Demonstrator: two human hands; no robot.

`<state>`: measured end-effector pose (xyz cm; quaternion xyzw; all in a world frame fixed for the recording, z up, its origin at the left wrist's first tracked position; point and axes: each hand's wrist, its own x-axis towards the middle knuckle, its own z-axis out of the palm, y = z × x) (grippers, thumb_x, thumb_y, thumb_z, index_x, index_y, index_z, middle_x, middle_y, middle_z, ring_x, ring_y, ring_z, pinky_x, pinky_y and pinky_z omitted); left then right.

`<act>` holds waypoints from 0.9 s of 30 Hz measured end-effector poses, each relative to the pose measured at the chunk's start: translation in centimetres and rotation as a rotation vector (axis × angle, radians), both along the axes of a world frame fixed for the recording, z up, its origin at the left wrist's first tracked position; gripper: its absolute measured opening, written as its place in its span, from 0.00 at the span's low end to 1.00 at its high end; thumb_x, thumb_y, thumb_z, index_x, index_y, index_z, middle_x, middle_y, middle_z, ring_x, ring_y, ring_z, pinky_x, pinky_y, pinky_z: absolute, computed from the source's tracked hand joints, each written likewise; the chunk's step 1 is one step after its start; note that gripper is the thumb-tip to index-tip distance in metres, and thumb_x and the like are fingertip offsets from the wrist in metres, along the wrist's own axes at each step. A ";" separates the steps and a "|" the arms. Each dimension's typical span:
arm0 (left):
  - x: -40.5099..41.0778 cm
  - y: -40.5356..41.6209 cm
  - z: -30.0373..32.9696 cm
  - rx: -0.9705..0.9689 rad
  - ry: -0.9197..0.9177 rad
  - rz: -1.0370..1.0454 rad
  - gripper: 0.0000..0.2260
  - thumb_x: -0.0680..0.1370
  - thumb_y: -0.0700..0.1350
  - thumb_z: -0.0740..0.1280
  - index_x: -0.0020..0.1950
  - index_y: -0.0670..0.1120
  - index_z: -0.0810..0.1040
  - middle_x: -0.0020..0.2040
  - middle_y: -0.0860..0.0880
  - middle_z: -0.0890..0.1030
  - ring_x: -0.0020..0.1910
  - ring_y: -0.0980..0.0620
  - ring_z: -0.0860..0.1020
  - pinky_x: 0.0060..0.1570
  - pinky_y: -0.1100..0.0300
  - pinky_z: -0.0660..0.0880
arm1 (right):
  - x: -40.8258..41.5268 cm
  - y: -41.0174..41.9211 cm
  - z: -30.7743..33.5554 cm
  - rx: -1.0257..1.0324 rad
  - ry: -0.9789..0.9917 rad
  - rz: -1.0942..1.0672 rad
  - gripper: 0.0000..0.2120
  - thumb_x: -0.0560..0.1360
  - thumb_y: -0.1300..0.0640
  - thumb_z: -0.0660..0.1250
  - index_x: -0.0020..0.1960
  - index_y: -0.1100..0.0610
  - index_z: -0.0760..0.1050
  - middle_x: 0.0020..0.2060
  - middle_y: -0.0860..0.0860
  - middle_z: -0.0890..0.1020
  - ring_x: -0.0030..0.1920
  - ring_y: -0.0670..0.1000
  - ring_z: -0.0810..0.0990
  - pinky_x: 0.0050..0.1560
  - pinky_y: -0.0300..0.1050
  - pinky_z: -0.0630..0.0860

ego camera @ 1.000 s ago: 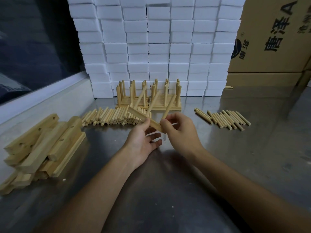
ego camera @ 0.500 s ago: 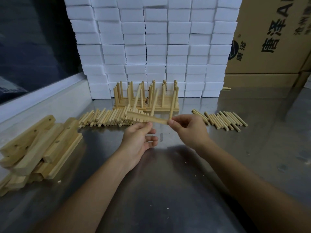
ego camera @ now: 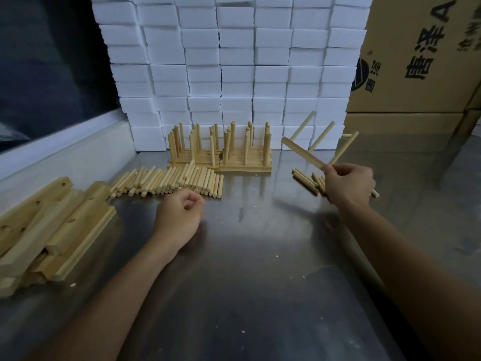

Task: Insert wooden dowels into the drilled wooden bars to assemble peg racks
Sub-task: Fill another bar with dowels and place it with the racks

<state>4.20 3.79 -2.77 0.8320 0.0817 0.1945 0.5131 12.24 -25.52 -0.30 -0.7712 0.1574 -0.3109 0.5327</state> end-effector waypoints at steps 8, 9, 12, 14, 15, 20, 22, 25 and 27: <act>0.2 -0.2 0.0 0.008 0.024 0.026 0.07 0.80 0.42 0.66 0.43 0.49 0.80 0.28 0.55 0.80 0.28 0.58 0.76 0.37 0.58 0.73 | 6.8 -0.9 0.9 -0.196 0.118 -0.029 0.06 0.75 0.56 0.71 0.47 0.57 0.85 0.43 0.54 0.85 0.49 0.56 0.83 0.48 0.42 0.74; 0.3 -0.2 0.0 0.005 0.025 0.027 0.07 0.80 0.41 0.66 0.43 0.49 0.80 0.28 0.55 0.80 0.26 0.60 0.75 0.36 0.59 0.72 | 7.6 -0.8 0.9 -0.232 0.133 -0.012 0.06 0.75 0.56 0.71 0.48 0.57 0.85 0.46 0.56 0.85 0.50 0.57 0.83 0.49 0.42 0.74; 0.3 -0.2 0.0 0.001 0.027 0.025 0.08 0.79 0.40 0.65 0.41 0.47 0.80 0.27 0.52 0.79 0.23 0.60 0.72 0.33 0.58 0.71 | 9.7 -0.1 0.4 -0.323 0.181 0.051 0.06 0.75 0.58 0.70 0.50 0.58 0.83 0.43 0.55 0.82 0.50 0.59 0.82 0.46 0.42 0.72; 0.3 -0.2 0.0 0.004 0.033 0.032 0.08 0.79 0.40 0.65 0.41 0.47 0.80 0.27 0.52 0.79 0.23 0.60 0.72 0.32 0.58 0.71 | 10.9 0.2 0.1 -0.370 0.215 0.066 0.05 0.75 0.59 0.70 0.49 0.60 0.82 0.39 0.53 0.79 0.48 0.59 0.81 0.45 0.43 0.73; 0.3 -0.3 0.0 0.005 0.035 0.038 0.08 0.79 0.40 0.65 0.41 0.47 0.80 0.27 0.52 0.79 0.23 0.60 0.72 0.31 0.58 0.71 | 11.5 0.3 0.1 -0.386 0.236 0.063 0.05 0.75 0.59 0.71 0.50 0.60 0.81 0.40 0.54 0.80 0.47 0.59 0.81 0.45 0.44 0.74; 0.5 -0.3 -0.2 0.011 0.044 0.057 0.08 0.79 0.40 0.65 0.42 0.48 0.80 0.27 0.52 0.79 0.23 0.61 0.73 0.26 0.61 0.70 | 13.2 0.1 -0.2 -0.442 0.330 0.059 0.07 0.73 0.63 0.69 0.51 0.60 0.79 0.46 0.58 0.80 0.50 0.61 0.81 0.47 0.47 0.77; 0.5 -0.3 -0.2 0.007 0.043 0.063 0.08 0.79 0.40 0.66 0.41 0.48 0.80 0.27 0.52 0.79 0.23 0.61 0.74 0.25 0.63 0.69 | 13.6 0.0 -0.4 -0.467 0.341 0.052 0.06 0.74 0.63 0.68 0.51 0.61 0.78 0.44 0.57 0.77 0.49 0.62 0.80 0.48 0.49 0.78; 0.6 -0.4 -0.2 0.012 0.049 0.069 0.09 0.79 0.40 0.66 0.41 0.49 0.80 0.27 0.52 0.79 0.23 0.61 0.74 0.27 0.60 0.70 | 14.0 -0.2 -0.4 -0.485 0.359 0.064 0.05 0.73 0.64 0.68 0.49 0.61 0.78 0.43 0.58 0.80 0.47 0.61 0.80 0.49 0.51 0.80; 0.6 -0.4 -0.2 0.021 0.051 0.074 0.08 0.79 0.41 0.66 0.41 0.49 0.80 0.27 0.53 0.79 0.24 0.61 0.75 0.27 0.60 0.71 | 14.0 -0.2 -0.1 -0.482 0.368 0.077 0.05 0.73 0.64 0.68 0.48 0.61 0.79 0.42 0.58 0.81 0.45 0.60 0.80 0.48 0.51 0.80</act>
